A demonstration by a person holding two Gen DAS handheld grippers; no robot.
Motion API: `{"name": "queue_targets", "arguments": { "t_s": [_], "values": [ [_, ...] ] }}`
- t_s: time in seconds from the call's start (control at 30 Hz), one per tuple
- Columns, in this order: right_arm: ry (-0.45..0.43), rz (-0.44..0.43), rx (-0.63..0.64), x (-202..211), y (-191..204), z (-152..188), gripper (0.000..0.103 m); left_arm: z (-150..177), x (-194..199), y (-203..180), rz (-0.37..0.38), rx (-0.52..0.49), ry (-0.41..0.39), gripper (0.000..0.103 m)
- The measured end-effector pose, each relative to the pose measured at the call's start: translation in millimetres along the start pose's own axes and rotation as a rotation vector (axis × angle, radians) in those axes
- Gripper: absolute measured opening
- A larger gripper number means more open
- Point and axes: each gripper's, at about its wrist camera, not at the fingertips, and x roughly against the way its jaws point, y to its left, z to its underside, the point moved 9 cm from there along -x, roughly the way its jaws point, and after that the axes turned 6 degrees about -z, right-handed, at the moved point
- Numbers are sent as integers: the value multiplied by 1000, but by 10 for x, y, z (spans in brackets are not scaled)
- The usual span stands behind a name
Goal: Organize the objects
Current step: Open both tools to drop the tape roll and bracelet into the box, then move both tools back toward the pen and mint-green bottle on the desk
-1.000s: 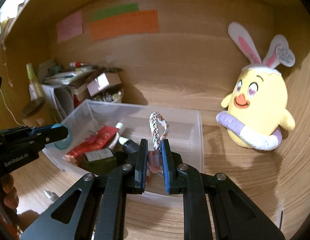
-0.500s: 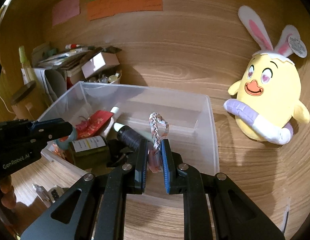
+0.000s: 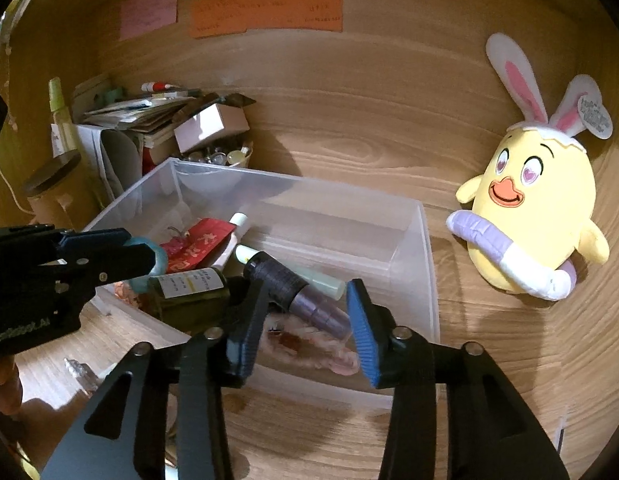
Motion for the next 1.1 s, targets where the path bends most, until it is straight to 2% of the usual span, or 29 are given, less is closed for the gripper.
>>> {"name": "queue_targets", "arguments": {
  "t_s": [0.13,0.2,0.4,0.6,0.77,0.93,1.1],
  "values": [
    [-12,-4,5,90,42,-12,57,-25,140,-17,-1,-2,-29,55],
    [-11,-6,12,134,72,0,64,-39,221,-3,-10,7,-49,68],
    [-24,-27,23,303,156,54,71,-8,408,46,-18,6,-74,77],
    [-47,-54,24,515,231,130,73,152,524,105,-30,-11,-74,83],
    [-40,-78,23,631,291,296,76,367,517,122,-23,-30,-36,84],
    [31,-112,26,597,373,648,77,646,387,116,-39,-65,24,84],
    [112,-149,63,505,470,968,77,903,245,65,-9,-91,95,84]
  ]
}}
